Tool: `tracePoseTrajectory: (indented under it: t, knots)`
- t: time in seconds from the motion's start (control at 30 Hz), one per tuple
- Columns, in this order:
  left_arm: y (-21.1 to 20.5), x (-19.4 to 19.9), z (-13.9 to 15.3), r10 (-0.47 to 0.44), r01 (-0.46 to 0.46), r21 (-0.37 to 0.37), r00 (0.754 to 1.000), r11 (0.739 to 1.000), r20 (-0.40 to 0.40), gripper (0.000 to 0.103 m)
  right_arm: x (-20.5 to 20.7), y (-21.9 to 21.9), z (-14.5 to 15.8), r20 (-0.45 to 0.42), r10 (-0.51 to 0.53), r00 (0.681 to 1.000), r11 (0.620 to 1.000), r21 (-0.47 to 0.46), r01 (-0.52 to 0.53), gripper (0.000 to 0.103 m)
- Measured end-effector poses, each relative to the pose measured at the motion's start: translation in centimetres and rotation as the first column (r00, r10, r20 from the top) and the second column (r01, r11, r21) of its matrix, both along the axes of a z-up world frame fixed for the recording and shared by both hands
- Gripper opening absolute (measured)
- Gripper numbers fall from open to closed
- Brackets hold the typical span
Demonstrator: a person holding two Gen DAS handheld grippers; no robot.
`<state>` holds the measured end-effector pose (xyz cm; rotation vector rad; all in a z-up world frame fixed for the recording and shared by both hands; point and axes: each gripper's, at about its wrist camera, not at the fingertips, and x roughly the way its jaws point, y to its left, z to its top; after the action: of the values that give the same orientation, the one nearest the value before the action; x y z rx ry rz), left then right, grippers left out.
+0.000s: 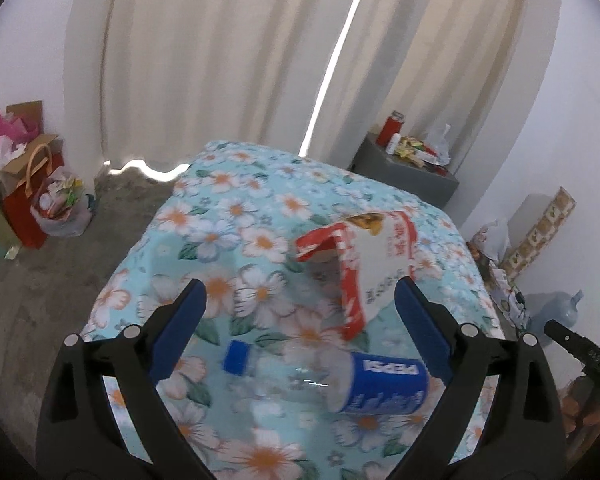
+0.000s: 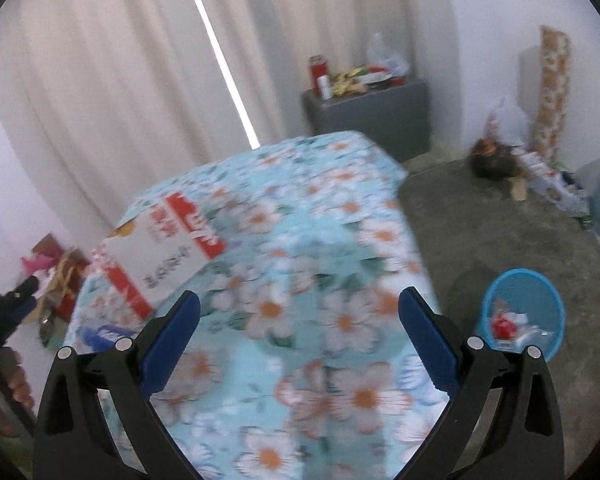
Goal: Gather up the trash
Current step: 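Grasp the red-and-white snack bag with the left tool while the right tool grasps the Pepsi bottle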
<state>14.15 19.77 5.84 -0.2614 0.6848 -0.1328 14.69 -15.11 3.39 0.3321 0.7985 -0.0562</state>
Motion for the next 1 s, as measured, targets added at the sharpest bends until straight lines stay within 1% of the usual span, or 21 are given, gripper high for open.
tracePoseTrajectory:
  t: [0.1,0.13,0.23,0.27,0.3,0.37,0.4,0.43,0.47,0.5,0.57,0.63,0.67,0.73,0.83,0.87,0.9,0.93,0.97,1.0]
  knots:
    - [1.1,0.2,-0.5,0.015,-0.015,-0.016,1.0,1.0,-0.01,0.093,1.6,1.4,-0.4,-0.021,0.064,0.998,0.996,0.07,-0.063,0.096]
    - [1.3,0.4,-0.7,0.015,-0.016,-0.023,1.0,1.0,-0.017,0.094,2.2,1.9,-0.6,-0.026,0.094,0.995,0.99,0.112,-0.09,0.096]
    - [1.6,1.6,-1.1,-0.016,0.013,-0.061,0.998,0.998,-0.053,0.094,3.6,2.9,-1.2,-0.041,0.145,0.988,0.97,0.201,-0.134,0.096]
    - [1.5,2.1,-1.1,-0.032,0.028,-0.071,0.997,0.997,-0.065,0.094,4.0,3.2,-1.5,-0.047,0.164,0.985,0.962,0.23,-0.149,0.096]
    - [1.4,2.9,-1.0,-0.072,0.066,-0.093,0.995,0.993,-0.065,0.094,4.3,3.5,-1.7,-0.052,0.178,0.983,0.955,0.251,-0.16,0.096]
    - [1.0,4.3,-0.6,-0.17,0.163,-0.138,0.984,0.977,-0.044,0.094,4.7,3.9,-2.1,-0.062,0.204,0.977,0.942,0.285,-0.178,0.096]
    - [0.4,5.5,-0.4,-0.241,0.233,-0.15,0.97,0.961,-0.041,0.094,4.9,4.0,-2.2,-0.068,0.212,0.975,0.937,0.297,-0.183,0.096]
    - [-0.2,6.4,-0.2,-0.284,0.275,-0.141,0.958,0.951,-0.048,0.094,5.0,4.0,-2.3,-0.071,0.217,0.974,0.934,0.305,-0.186,0.096]
    - [-0.9,7.5,-0.1,-0.327,0.318,-0.121,0.943,0.94,-0.056,0.094,5.0,4.0,-2.4,-0.073,0.223,0.972,0.93,0.314,-0.19,0.096]
    - [-1.9,8.9,0.0,-0.383,0.377,-0.087,0.921,0.922,-0.067,0.094,5.0,4.0,-2.5,-0.075,0.23,0.97,0.927,0.322,-0.195,0.096]
    - [-3.8,11.4,-0.2,-0.451,0.45,-0.031,0.888,0.892,-0.092,0.094,5.0,3.9,-2.6,-0.081,0.234,0.969,0.923,0.331,-0.195,0.096]
    - [-5.2,13.6,-0.5,-0.485,0.488,-0.01,0.865,0.873,-0.128,0.094,4.8,3.7,-2.7,-0.087,0.231,0.969,0.924,0.333,-0.191,0.096]
    - [-6.1,15.1,-0.9,-0.505,0.51,-0.008,0.848,0.86,-0.164,0.094,4.7,3.6,-2.8,-0.091,0.231,0.969,0.923,0.334,-0.188,0.096]
    - [-7.8,17.3,-1.8,-0.551,0.563,-0.017,0.803,0.827,-0.226,0.094,4.7,3.3,-3.0,-0.101,0.227,0.969,0.923,0.338,-0.182,0.096]
    - [-9.6,19.7,-3.4,-0.574,0.6,-0.009,0.76,0.8,-0.304,0.094,4.6,3.0,-3.3,-0.117,0.221,0.968,0.924,0.342,-0.17,0.096]
    - [-10.1,20.2,-4.1,-0.577,0.607,-0.012,0.749,0.795,-0.327,0.093,4.6,2.8,-3.3,-0.119,0.22,0.968,0.923,0.345,-0.168,0.096]
    - [-10.4,20.6,-4.5,-0.58,0.613,-0.013,0.739,0.79,-0.343,0.086,4.5,2.7,-3.3,-0.12,0.22,0.968,0.923,0.347,-0.167,0.096]
    - [-10.8,20.9,-5.1,-0.587,0.626,-0.014,0.723,0.78,-0.364,0.08,4.5,2.6,-3.3,-0.119,0.221,0.968,0.923,0.345,-0.168,0.096]
    - [-11.0,21.0,-5.4,-0.59,0.634,-0.012,0.712,0.773,-0.381,0.07,4.5,2.5,-3.2,-0.117,0.221,0.968,0.924,0.343,-0.17,0.096]
    - [-11.2,21.2,-6.0,-0.582,0.634,-0.003,0.709,0.773,-0.399,0.066,4.5,2.5,-3.2,-0.115,0.223,0.968,0.924,0.342,-0.172,0.096]
